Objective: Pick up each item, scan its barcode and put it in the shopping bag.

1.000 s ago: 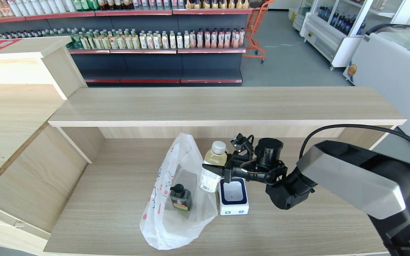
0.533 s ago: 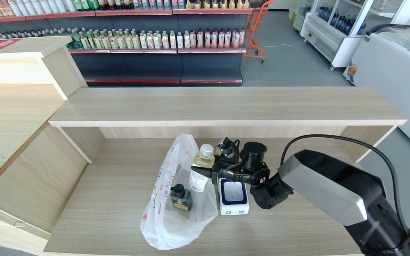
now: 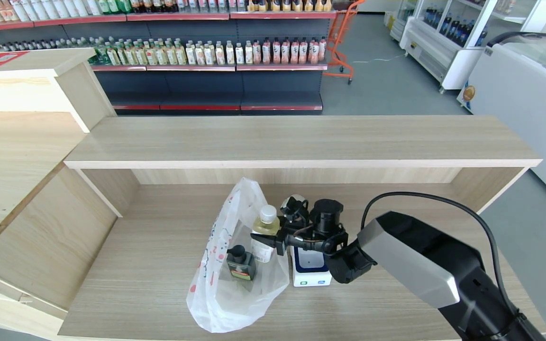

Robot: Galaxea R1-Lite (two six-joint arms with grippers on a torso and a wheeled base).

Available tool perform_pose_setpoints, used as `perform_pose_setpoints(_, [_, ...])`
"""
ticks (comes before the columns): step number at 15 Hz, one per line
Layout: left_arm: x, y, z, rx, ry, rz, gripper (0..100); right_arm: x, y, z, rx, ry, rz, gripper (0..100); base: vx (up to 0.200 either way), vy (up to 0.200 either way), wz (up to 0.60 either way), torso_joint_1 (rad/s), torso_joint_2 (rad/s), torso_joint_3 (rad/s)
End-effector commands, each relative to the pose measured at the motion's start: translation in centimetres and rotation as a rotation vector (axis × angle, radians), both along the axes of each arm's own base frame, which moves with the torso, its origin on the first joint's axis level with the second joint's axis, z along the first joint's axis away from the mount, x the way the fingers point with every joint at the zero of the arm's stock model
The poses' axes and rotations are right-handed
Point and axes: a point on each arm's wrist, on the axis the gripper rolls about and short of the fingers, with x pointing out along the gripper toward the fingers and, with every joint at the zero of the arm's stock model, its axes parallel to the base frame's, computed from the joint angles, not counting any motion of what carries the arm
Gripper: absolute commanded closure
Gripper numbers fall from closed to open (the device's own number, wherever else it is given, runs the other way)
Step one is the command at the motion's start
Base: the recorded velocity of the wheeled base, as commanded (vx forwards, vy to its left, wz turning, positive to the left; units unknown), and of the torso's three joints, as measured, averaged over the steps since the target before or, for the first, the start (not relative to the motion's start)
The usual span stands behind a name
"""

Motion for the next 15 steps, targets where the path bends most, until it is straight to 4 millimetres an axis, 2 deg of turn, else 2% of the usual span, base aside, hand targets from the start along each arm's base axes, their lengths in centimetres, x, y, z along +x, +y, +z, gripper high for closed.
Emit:
perform_pose_setpoints(1, [0.0, 0.0, 0.0, 0.0, -0.001, 0.0, 0, 0.3, 0.1, -0.6, -0.003, -0.004, -0.002, 100, 0.0, 0.0, 0.0, 0.0, 0.0, 0.0])
perform_pose_setpoints(8, [0.0, 0.0, 0.0, 0.0, -0.001, 0.0, 0, 0.4, 0.7, -0.3, 0.01, -0.025, 0.011, 100, 0.0, 0.0, 0.0, 0.0, 0.0, 0.0])
perform_pose_setpoints(9, [0.0, 0.0, 0.0, 0.0, -0.001, 0.0, 0, 0.4, 0.8, -0.3, 0.01, -0.027, 0.012, 0, 0.0, 0.0, 0.0, 0.0, 0.0, 0.0])
perform_pose_setpoints(12, [0.0, 0.0, 0.0, 0.0, -0.001, 0.0, 0, 0.5, 0.8, -0.2, 0.013, -0.024, 0.01, 0, 0.0, 0.0, 0.0, 0.0, 0.0, 0.0])
perform_pose_setpoints(15, [0.0, 0.0, 0.0, 0.0, -0.001, 0.0, 0, 0.7, 0.5, 0.7, 0.03, -0.021, 0.003, 0, 0.0, 0.0, 0.0, 0.0, 0.0, 0.0])
